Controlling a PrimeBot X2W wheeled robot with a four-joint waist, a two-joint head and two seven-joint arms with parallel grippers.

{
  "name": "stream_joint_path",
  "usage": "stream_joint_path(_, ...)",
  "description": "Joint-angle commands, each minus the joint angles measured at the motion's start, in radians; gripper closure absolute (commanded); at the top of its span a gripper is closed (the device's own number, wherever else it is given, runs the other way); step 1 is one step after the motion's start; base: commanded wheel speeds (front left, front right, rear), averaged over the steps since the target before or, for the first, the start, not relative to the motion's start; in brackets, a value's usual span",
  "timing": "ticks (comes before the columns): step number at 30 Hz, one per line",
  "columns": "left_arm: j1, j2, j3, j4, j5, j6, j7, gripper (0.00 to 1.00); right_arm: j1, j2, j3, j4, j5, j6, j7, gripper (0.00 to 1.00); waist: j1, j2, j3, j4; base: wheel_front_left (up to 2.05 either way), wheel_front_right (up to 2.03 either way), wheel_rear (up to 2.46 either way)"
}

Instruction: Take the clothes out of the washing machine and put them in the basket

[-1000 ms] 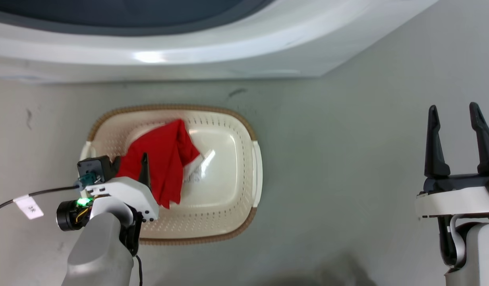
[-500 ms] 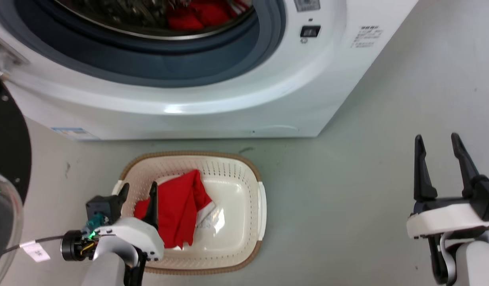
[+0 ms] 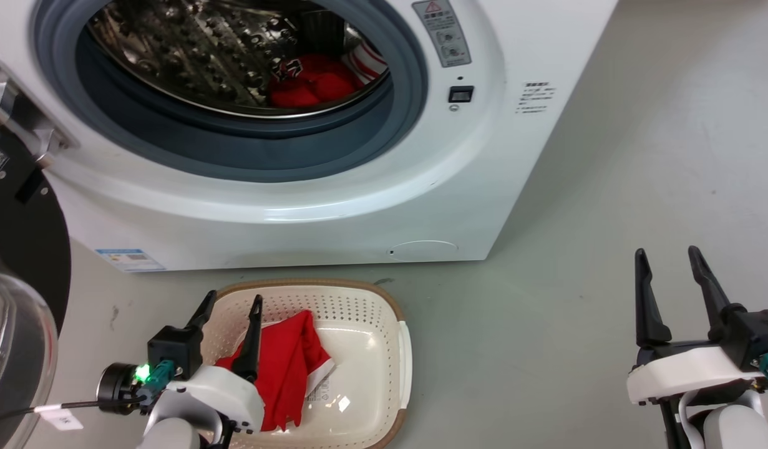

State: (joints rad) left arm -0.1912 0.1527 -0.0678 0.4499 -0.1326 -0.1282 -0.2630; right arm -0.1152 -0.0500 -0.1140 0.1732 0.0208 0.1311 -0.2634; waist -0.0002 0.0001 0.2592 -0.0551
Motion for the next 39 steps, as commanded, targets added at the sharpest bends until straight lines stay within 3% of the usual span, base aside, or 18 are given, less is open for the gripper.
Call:
stream_joint_path(1,-0.007,0.006,-0.013,-0.008,-0.007,-0.001,-0.003,0.0,0.011,-0.001,0.004,0.004,0.006,-0.001,-0.002,0.0,0.0002,-0.0001,-0.006,-0.011,0.0,0.0,0.0)
stream_joint_path(8,-0.13,0.108,-0.106,-0.01,-0.065,-0.001,0.005,0.0,-0.011,-0.001,0.029,-0.006,0.029,-0.001,-0.002,0.0,0.0002,-0.0001,0.042,-0.069,0.0,0.0,0.0)
stream_joint_path(12,-0.275,0.177,-0.152,-0.021,-0.112,-0.001,0.077,0.0,-0.035,-0.001,0.036,-0.017,0.041,-0.001,-0.002,0.0,0.0002,-0.0001,0.113,-0.111,0.0,0.0,0.0)
stream_joint_path(19,-0.592,0.303,-0.23,0.013,-0.205,-0.001,0.281,0.0,-0.076,0.0,0.05,-0.033,0.075,-0.001,-0.002,0.0,0.0002,-0.0001,0.258,-0.179,0.0,0.0,0.0)
stream_joint_path(25,-0.883,0.39,-0.34,0.125,-0.263,-0.001,0.47,0.0,-0.113,0.0,0.072,-0.048,0.111,-0.001,-0.002,0.0,0.0002,-0.0001,0.383,-0.231,0.0,0.0,0.0)
stream_joint_path(30,-1.076,0.435,-0.404,0.226,-0.303,-0.001,0.591,0.0,-0.125,0.0,0.12,-0.06,0.134,-0.001,-0.002,0.0,0.0002,-0.0001,0.462,-0.284,0.0,0.0,0.0)
stream_joint_path(39,-1.329,0.496,-0.434,0.346,-0.359,-0.001,0.839,0.0,-0.123,0.0,0.18,-0.083,0.185,-0.001,-0.002,0.0,0.0002,-0.0001,0.555,-0.369,0.0,0.0,0.0)
